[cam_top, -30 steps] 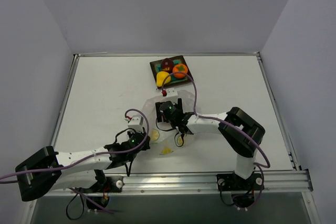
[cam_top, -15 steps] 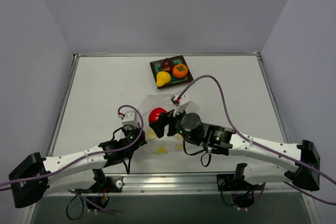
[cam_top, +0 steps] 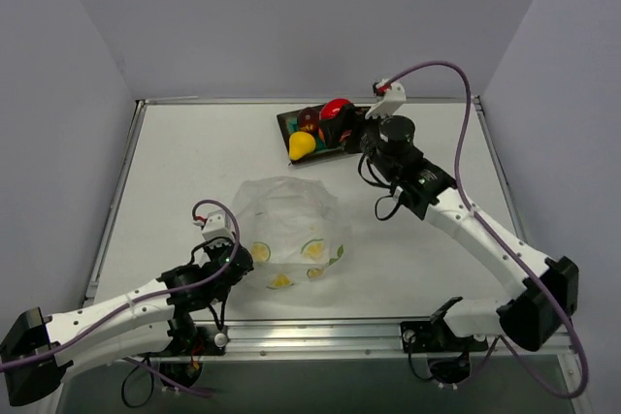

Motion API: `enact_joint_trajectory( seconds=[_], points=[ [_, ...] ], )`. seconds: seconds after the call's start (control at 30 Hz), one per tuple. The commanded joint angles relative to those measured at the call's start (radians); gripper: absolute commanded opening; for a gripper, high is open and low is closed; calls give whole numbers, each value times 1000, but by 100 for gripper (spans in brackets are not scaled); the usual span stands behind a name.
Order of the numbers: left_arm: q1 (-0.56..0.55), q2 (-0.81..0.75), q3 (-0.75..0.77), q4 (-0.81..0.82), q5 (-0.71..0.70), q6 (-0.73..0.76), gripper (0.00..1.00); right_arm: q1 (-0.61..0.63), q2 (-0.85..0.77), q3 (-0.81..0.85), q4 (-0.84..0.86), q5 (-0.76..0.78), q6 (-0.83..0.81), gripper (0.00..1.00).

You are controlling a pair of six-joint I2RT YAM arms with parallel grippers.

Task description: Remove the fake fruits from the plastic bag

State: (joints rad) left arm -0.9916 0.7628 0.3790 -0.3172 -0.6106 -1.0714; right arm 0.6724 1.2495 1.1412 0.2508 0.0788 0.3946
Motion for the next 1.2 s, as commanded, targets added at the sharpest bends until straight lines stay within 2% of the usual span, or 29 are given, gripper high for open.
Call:
enact_joint_trajectory(
  seconds=[0.0,0.23,0.4,0.53,0.8,1.1,1.17],
  points=[
    [7,-8,14,-68,-26,-13,2,-105,152,47,2,10,-34,35],
    [8,-138,6,-106,-71,37,3,-203,460,121,51,-39,-46,36],
    [16,-137,14,-122,-72,45,4,-232,623,195,68,-56,-46,36],
    [19,-82,49,-140,-87,63,4,-247,697,238,68,-66,-48,36],
    [19,6,49,-22,-49,110,4,-277,824,311,58,-96,-53,37],
    [19,44,51,30,-20,134,4,-281,892,379,76,-108,-49,37],
    [19,47,47,38,-14,134,4,-277,903,382,80,-109,-49,42]
  ],
)
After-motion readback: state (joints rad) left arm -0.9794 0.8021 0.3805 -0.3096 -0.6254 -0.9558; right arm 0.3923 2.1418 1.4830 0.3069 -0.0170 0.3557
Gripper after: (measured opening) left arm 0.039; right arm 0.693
